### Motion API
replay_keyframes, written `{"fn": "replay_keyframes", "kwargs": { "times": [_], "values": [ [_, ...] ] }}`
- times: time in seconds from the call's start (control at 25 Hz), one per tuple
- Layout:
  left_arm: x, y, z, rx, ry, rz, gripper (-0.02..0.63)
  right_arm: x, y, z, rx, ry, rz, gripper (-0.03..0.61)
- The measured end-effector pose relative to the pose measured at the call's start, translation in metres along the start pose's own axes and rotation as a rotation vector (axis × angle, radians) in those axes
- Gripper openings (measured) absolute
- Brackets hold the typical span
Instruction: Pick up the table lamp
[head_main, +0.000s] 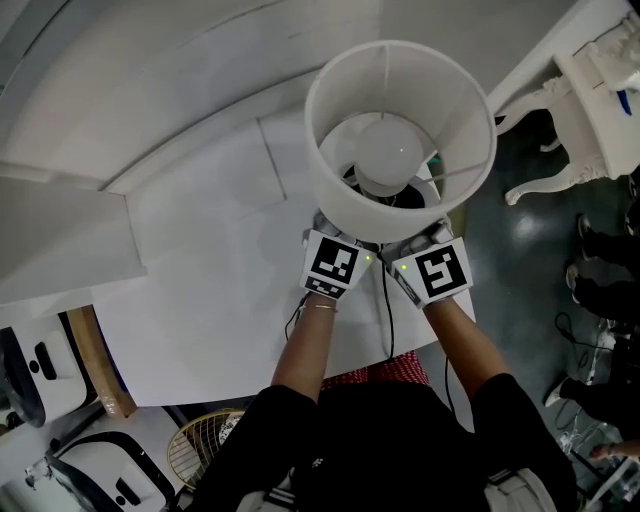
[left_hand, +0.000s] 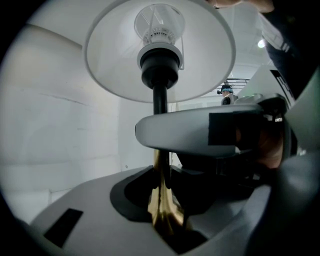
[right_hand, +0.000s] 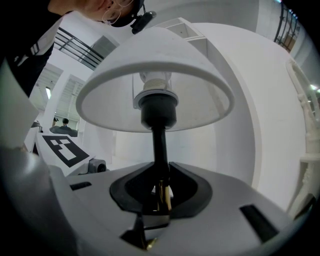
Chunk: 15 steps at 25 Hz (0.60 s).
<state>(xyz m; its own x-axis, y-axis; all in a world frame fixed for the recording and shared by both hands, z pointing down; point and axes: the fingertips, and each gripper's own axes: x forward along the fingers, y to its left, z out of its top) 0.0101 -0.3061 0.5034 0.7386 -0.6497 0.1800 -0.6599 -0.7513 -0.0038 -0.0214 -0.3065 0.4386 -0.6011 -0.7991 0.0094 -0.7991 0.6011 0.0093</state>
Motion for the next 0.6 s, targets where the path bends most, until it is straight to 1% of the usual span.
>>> {"fn": "replay_keyframes", "kwargs": {
  "times": [0.2, 0.36, 0.6],
  "values": [
    [-0.004, -0.004, 0.006, 0.004, -0.003, 0.013, 0.11, -0.005, 0.003, 0.007, -0.006, -0.008, 0.011, 0.086],
    [-0.007, -0.006, 0.011, 0.004, -0.006, 0.025, 0.11, -0.008, 0.01, 0.015, 0.02, -0.021, 0.034, 0.086],
    [-0.012, -0.007, 0.017, 0.013, 0.004, 0.044, 0.11, -0.009, 0.014, 0.023, 0.028, -0.024, 0.055, 0.086]
  ]
}}
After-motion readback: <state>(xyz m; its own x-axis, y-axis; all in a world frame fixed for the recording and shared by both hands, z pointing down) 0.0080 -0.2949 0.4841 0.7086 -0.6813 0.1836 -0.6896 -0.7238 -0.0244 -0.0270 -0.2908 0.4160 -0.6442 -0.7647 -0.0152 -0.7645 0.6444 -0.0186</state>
